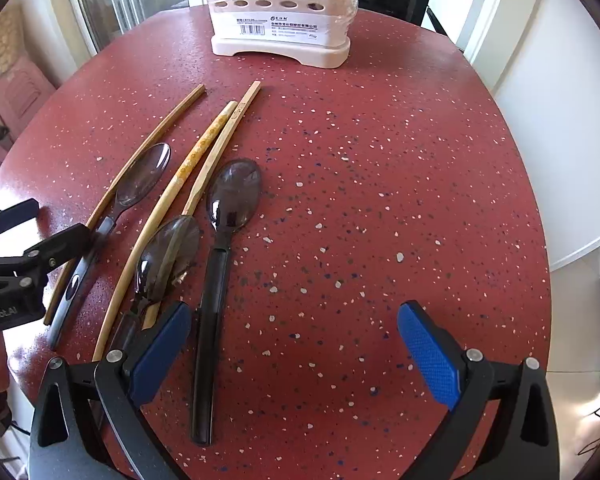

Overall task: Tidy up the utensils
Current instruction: 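Move both tools back down over the remaining spoons and chopsticks, then grasp a dark spoon handle with the right tool while the left tool grasps a plain chopstick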

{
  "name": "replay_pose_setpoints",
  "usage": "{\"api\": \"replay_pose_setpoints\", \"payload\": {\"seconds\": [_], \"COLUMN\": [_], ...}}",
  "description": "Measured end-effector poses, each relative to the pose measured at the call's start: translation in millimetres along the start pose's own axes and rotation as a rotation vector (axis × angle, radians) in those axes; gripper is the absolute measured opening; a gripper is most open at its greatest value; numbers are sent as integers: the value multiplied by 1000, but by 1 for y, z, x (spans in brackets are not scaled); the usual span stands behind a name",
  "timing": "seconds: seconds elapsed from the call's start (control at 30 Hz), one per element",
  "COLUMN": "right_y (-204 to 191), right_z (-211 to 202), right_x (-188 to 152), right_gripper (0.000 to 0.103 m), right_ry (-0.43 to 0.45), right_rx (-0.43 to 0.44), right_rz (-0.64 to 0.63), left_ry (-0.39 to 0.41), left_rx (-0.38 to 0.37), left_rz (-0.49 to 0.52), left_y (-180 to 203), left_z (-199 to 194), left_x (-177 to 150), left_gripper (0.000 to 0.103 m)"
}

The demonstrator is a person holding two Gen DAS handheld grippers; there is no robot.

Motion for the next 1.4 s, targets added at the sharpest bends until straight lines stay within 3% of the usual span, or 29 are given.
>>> {"api": "replay_pose_setpoints", "payload": {"seconds": [0.37, 0.7, 1.07, 1.1, 1.2, 1.4], "right_y": [19, 23, 20, 15, 16, 23], "right_z": [2, 11, 21, 20, 19, 20], "right_x": [8, 45, 71, 76, 78, 78], "right_gripper": [98, 58, 47, 43, 12, 12], "right_ry": [-26, -114, -211, -214, -216, -181], "right_rx": [-49, 77, 130, 133, 146, 184], "right_rz": [-33, -85, -135, -138, -131, -107], "left_ry": [-30, -67, -130, -130, -141, -217], "left_rx": [-12, -13, -2, 4, -3, -35], "left_rz": [51, 132, 140, 151, 189, 221], "left_y": [12, 35, 46, 49, 58, 78], "left_z": [15, 28, 37, 36, 37, 44], "left_x": [23, 41, 53, 54, 57, 71], "left_gripper": [103, 103, 103, 103, 103, 103]}}
Point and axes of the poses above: each gripper's, at about its wrist camera, not at the fingertips, and z roughly the way its jaws point, y to its right, x to its top, the point moved 1 cm from there along z, roughly the way its jaws point, and after that the axes turned 14 degrees about -z, right-handed, at the moved point
